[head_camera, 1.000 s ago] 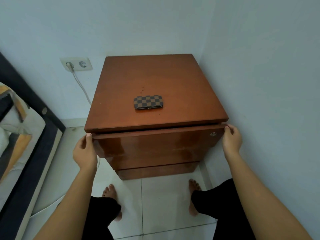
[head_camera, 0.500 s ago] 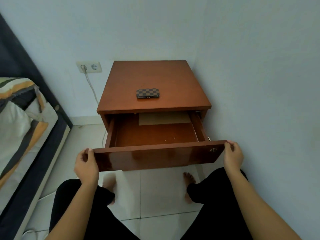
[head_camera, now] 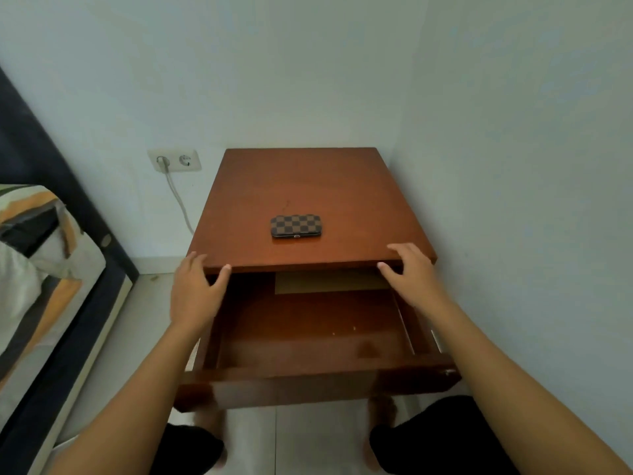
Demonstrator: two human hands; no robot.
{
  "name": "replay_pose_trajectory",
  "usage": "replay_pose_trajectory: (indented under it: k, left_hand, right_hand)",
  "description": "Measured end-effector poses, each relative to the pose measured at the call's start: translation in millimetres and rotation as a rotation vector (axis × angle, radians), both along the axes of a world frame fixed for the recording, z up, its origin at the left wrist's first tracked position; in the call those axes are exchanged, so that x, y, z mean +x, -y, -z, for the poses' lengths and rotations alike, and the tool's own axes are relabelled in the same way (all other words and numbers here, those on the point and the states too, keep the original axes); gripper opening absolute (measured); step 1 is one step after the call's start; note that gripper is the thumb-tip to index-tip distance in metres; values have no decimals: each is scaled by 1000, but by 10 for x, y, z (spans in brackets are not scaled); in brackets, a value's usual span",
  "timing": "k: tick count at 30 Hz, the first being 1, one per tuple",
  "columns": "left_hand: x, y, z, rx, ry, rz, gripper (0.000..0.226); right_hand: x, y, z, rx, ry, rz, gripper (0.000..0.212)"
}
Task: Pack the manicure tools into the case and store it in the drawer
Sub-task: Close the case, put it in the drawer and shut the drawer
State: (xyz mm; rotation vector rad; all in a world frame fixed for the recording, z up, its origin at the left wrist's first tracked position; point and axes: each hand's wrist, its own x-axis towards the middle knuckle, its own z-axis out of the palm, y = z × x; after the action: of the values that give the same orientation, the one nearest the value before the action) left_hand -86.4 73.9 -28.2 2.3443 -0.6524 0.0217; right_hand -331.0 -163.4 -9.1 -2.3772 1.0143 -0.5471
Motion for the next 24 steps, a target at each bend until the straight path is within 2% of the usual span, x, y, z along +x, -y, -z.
replay_pose_trajectory:
  k: [4,9,12,17,24]
  left_hand:
    - [351,585,111,286,93,135,75]
    - [705,844,275,463,126,204,74]
    - [794,911,324,502,124,200,72]
    - [820,911,353,517,153,196,71]
    - [789,877,339,470,155,210,71]
  right_hand:
    - [906,112,-56,-72,-144,-235,54]
    - [1767,234,1,-110,-252,-412,69]
    - [2041,311,104,-163,-336,-488,74]
    - [1998,258,180,-188,-253,-489,69]
    - [1276,-427,303,-243,-105,-459,71]
